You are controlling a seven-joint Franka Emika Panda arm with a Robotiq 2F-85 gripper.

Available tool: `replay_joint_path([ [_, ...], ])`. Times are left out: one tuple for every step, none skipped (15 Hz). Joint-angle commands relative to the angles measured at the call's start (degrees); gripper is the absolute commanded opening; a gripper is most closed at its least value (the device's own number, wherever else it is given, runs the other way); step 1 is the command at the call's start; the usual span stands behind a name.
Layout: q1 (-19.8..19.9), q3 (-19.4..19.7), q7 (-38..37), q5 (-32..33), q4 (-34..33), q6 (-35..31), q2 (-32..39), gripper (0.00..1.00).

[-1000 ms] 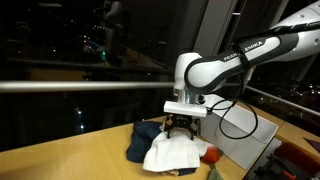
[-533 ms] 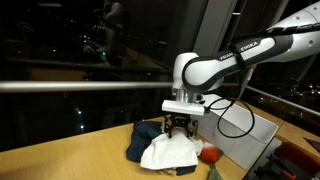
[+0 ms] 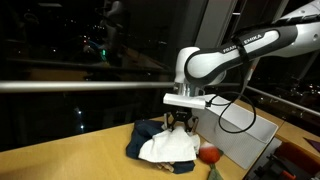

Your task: Put the objects from the white container on the left side of the table then place them back in the container.

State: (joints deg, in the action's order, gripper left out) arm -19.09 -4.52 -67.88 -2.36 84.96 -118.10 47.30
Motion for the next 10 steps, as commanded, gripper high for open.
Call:
replay_joint_path([
  [0.2, 1.83, -1.34, 0.04, 9.6, -1.01, -11.67, 0.11],
  [0.02, 2.56, -2.17, 0.68, 11.35, -1.47, -14.03, 0.11],
  [-0.03, 3.21, -3.05, 1.34, 13.15, -1.53, -16.71, 0.11],
  [0.13, 3.82, -4.08, 1.96, 15.24, -1.74, -19.66, 0.11],
  [0.39, 4.3, -5.08, 2.64, 17.32, -1.61, -22.74, 0.11],
  [0.82, 4.62, -5.87, 3.16, 19.43, -1.56, -25.8, 0.11],
  [1.32, 4.95, -6.91, 3.78, 21.71, -1.83, -28.93, 0.11],
  [2.0, 5.08, -7.92, 4.45, 23.76, -1.81, -31.97, 0.11],
  [2.88, 5.19, -9.04, 5.12, 25.83, -1.77, -35.0, 0.11],
  [3.9, 5.24, -10.14, 5.72, 27.79, -1.18, -38.01, 0.11],
])
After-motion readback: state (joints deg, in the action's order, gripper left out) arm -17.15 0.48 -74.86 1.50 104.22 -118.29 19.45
